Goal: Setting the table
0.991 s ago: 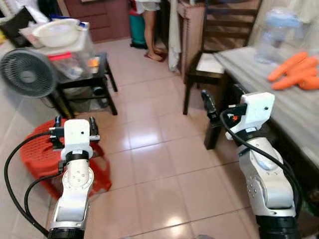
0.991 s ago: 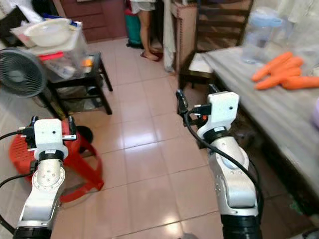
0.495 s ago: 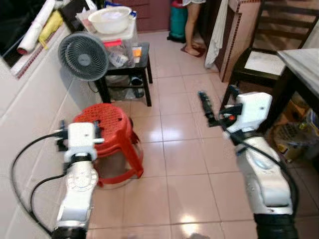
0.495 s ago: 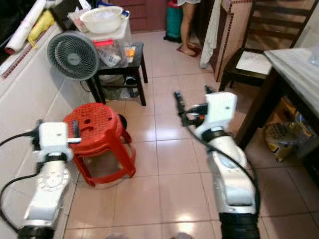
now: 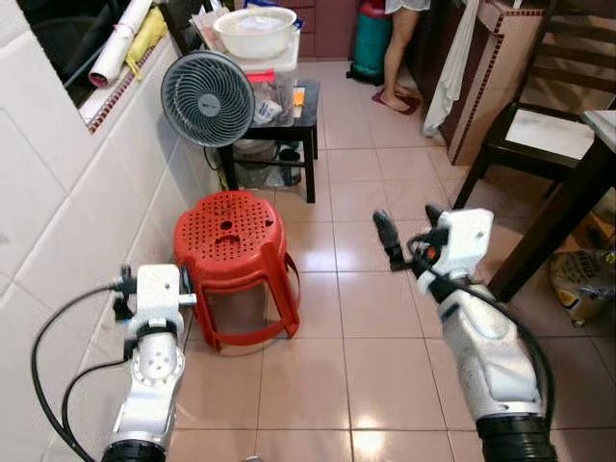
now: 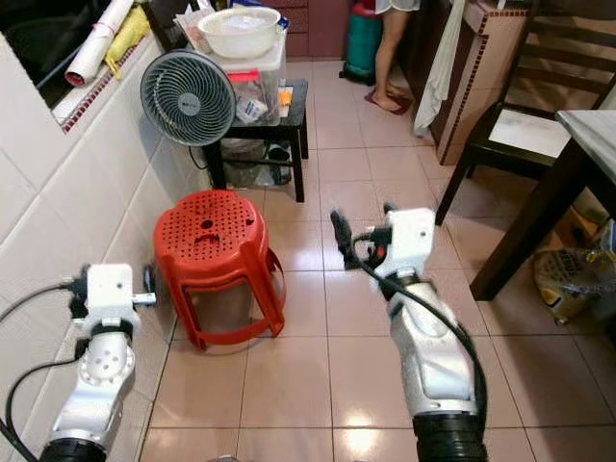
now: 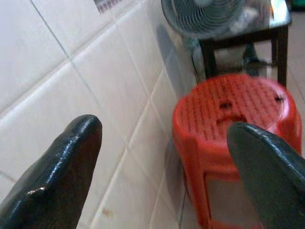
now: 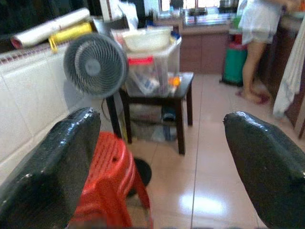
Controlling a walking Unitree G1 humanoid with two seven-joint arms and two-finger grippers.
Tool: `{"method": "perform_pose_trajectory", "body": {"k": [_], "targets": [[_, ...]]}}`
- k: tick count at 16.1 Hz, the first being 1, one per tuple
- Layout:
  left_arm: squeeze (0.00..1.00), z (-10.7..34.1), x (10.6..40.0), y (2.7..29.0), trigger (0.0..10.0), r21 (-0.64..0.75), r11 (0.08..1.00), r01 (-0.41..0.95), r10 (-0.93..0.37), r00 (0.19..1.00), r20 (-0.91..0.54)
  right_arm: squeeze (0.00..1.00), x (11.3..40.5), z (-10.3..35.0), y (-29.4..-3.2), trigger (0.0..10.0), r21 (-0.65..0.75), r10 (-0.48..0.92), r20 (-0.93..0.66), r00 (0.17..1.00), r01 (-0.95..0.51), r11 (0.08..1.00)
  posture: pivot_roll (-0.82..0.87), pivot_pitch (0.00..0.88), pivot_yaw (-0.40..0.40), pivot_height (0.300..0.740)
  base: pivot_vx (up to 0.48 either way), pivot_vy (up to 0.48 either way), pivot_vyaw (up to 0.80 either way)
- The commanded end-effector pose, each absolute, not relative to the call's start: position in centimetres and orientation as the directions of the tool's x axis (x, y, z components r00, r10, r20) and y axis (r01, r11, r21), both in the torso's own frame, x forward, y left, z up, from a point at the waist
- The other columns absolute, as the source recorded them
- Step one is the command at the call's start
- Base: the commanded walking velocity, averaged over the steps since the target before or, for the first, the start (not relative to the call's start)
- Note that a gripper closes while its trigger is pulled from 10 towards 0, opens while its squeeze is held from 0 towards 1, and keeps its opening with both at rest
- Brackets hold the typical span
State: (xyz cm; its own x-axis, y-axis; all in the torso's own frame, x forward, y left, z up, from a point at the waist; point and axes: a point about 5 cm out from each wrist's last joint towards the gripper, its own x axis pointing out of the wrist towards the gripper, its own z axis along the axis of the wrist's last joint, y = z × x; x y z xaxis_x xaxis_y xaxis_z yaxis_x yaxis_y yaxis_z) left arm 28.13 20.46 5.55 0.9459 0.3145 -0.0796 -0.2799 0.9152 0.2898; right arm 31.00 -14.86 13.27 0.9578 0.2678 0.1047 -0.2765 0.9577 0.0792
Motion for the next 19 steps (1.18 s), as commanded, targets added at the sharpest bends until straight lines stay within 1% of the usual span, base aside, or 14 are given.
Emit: {"method": "perform_pose_trajectory", "body": {"k": [1, 3, 4, 5, 6, 7, 8, 10, 12, 13, 14, 16, 17, 19], "targets": [[0.0, 3.7, 27.8, 20.7, 10.0, 0.267, 0.93, -0.252, 0.303, 0.937, -0.171, 0.0, 31.1, 11.5, -14.7, 10.0, 0.103, 0.271, 0.059, 0.961, -0.276, 0.956, -0.11, 0.106, 0.019, 0.74, 0.0, 0.0, 0.0], [0.0, 0.6, 26.8, 20.6, 10.0, 0.253, 0.952, -0.173, 0.252, 0.911, -0.326, 0.0, 31.1, 8.5, -14.5, 10.0, 0.146, 0.279, -0.061, 0.958, -0.268, 0.952, -0.11, 0.101, 0.01, 0.74, 0.0, 0.0, 0.0], [0.0, -1.3, 25.8, 20.5, 10.0, 0.22, 0.968, -0.118, 0.205, 0.881, -0.427, 0.0, 31.0, 6.6, -14.4, 10.0, 0.177, 0.28, -0.135, 0.95, -0.255, 0.951, -0.1, 0.096, 0.001, 0.74, 0.0, 0.0, 0.0], [0.0, -2.9, 24.6, 20.7, 10.0, 0.216, 0.972, -0.088, 0.19, 0.836, -0.515, 0.0, 30.6, 4.1, -14.2, 10.0, 0.181, 0.283, -0.249, 0.926, -0.242, 0.953, -0.1, 0.082, -0.007, 0.74, 0.0, 0.0, 0.0], [0.0, -3.7, 24.1, 20.8, 10.0, 0.217, 0.973, -0.071, 0.183, 0.81, -0.556, 0.0, 30.3, 2.8, -14.2, 10.0, 0.174, 0.272, -0.313, 0.91, -0.227, 0.958, -0.09, 0.076, -0.01, 0.74, 0.0, 0.0, 0.0], [0.0, -4.2, 23.6, 20.8, 10.0, 0.2, 0.976, -0.083, 0.188, 0.787, -0.588, 0.0, 29.9, 1.8, -14.3, 10.0, 0.154, 0.252, -0.362, 0.897, -0.209, 0.966, -0.09, 0.067, -0.014, 0.74, 0.0, 0.0, 0.0], [0.0, -5.1, 22.9, 20.4, 10.0, 0.187, 0.982, -0.034, 0.149, 0.751, -0.644, 0.0, 29.0, 0.1, -14.3, 10.0, 0.13, 0.241, -0.445, 0.863, -0.203, 0.97, -0.09, 0.058, -0.017, 0.74, 0.0, 0.0, 0.0], [0.0, -6.1, 21.7, 19.9, 10.0, 0.171, 0.985, 0.001, 0.122, 0.697, -0.706, 0.0, 27.2, -2.3, -14.6, 10.0, 0.1, 0.211, -0.562, 0.8, -0.187, 0.977, -0.07, 0.036, -0.03, 0.74, 0.0, 0.0, 0.0], [0.0, -6.8, 20.9, 19.8, 10.0, 0.174, 0.984, 0.033, 0.109, 0.662, -0.742, 0.0, 25.6, -3.9, -15.1, 10.0, 0.091, 0.175, -0.641, 0.747, -0.153, 0.984, -0.06, 0.024, -0.035, 0.74, 0.0, 0.0, 0.0], [0.0, -6.8, 20.8, 19.7, 10.0, 0.172, 0.985, 0.033, 0.108, 0.657, -0.746, 0.0, 25.4, -4.0, -15.2, 10.0, 0.09, 0.171, -0.649, 0.742, -0.149, 0.985, -0.06, 0.021, -0.038, 0.74, 0.0, 0.0, 0.0], [0.0, -7.0, 20.4, 19.8, 10.0, 0.175, 0.984, 0.036, 0.111, 0.647, -0.754, 0.0, 24.6, -4.7, -15.6, 10.0, 0.078, 0.142, -0.685, 0.715, -0.121, 0.99, -0.07, 0.02, -0.037, 0.74, 0.0, 0.0, 0.0], [0.0, -7.4, 20.0, 19.7, 10.0, 0.147, 0.989, 0.03, 0.096, 0.628, -0.772, 0.0, 23.8, -5.4, -16.3, 10.0, 0.089, 0.092, -0.712, 0.696, -0.041, 0.995, -0.07, 0.022, -0.034, 0.74, 0.0, 0.0, 0.0], [0.0, -7.6, 19.7, 19.6, 10.0, 0.134, 0.99, 0.034, 0.085, 0.615, -0.784, 0.0, 23.3, -5.7, -16.5, 10.0, 0.088, 0.082, -0.725, 0.683, -0.026, 0.996, -0.08, 0.026, -0.03, 0.74, 0.0, 0.0, 0.0], [0.0, -7.9, 19.1, 19.4, 10.0, 0.119, 0.99, 0.08, 0.049, 0.591, -0.805, 0.0, 22.6, -6.2, -16.6, 10.0, 0.088, 0.073, -0.743, 0.665, -0.011, 0.996, -0.1, 0.036, -0.015, 0.74, 0.0, 0.0, 0.0]]}}
